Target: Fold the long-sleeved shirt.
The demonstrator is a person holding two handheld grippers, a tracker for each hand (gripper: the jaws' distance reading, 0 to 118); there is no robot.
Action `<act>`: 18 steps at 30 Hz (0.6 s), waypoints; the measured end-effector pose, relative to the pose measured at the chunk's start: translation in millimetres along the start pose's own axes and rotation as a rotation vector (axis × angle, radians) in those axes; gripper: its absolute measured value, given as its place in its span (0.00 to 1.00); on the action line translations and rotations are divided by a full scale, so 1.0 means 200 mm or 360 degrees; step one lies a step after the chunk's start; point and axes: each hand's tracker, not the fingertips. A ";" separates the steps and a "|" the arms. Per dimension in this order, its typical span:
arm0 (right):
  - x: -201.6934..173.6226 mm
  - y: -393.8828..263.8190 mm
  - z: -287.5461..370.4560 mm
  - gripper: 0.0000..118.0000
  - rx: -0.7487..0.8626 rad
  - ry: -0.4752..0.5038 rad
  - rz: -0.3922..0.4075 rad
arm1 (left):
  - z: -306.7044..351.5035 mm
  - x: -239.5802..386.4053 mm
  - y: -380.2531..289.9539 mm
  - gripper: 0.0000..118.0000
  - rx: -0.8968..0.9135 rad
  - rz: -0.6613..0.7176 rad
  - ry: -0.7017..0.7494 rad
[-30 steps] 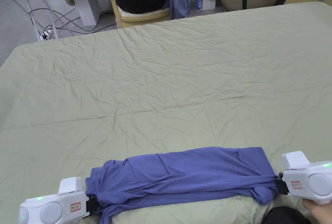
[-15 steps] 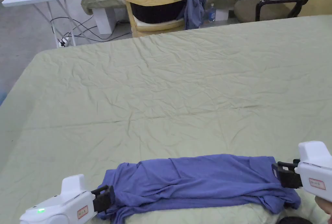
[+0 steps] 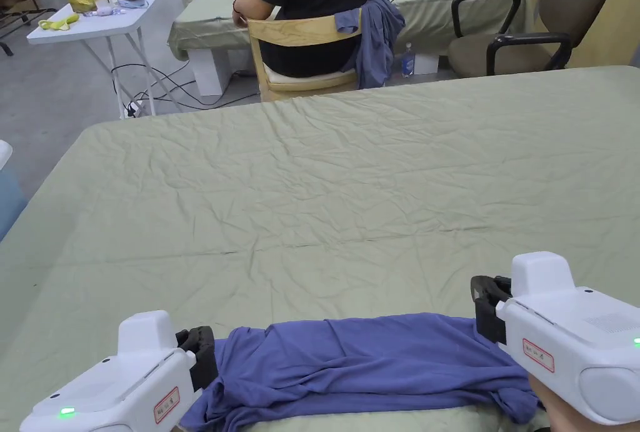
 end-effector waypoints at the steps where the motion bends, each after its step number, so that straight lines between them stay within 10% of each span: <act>1: 0.00 -0.01 0.00 0.01 -0.0013 0.0001 -0.0001 | 0.00 0.00 0.01 0.00 -0.0025 0.0019 -0.0024; 18: -0.13 -0.01 -0.17 0.01 -0.0177 0.0116 0.0055 | -0.21 -0.70 0.08 0.00 -0.0480 0.0473 -0.0977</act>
